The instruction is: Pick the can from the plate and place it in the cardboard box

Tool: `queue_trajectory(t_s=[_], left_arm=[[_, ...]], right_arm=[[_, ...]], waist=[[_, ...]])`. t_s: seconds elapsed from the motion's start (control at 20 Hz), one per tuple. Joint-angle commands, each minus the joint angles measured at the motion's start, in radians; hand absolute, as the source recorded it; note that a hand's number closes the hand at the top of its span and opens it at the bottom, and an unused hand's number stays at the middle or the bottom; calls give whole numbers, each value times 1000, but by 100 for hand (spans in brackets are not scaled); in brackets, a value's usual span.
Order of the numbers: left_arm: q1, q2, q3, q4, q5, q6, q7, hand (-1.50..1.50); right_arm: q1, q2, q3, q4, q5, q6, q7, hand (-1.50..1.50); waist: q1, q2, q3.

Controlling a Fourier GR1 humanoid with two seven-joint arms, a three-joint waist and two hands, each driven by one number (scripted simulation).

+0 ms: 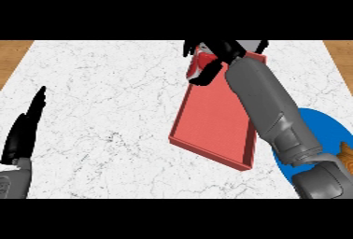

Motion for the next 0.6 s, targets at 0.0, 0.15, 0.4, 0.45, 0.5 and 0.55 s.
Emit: queue_trajectory(t_s=[0.0,0.15,0.4,0.45,0.5,0.55], left_arm=[[-1,-12,-8,0,-12,9,-1,0],[20,-24,-6,-23,-8,11,3,0],[21,-2,5,-33,7,-20,-1,0],[-5,-19,3,6,-7,9,-5,0],[21,-23,-10,-23,-14,3,0,0],[-2,11,28,26,17,-25,-17,0]], right_arm=[[-19,64,-27,105,-8,-44,65,-150],[-52,51,-42,135,-20,-16,16,-150],[-42,73,-96,122,-73,-95,-72,-150],[5,62,-109,117,-87,-113,-158,-150],[-39,28,-132,103,-112,-60,-133,-150],[-54,31,-156,105,-132,-78,-138,-150]], waist=[[11,4,0],[9,2,0],[12,1,1],[7,5,1],[3,0,1],[7,4,0]])
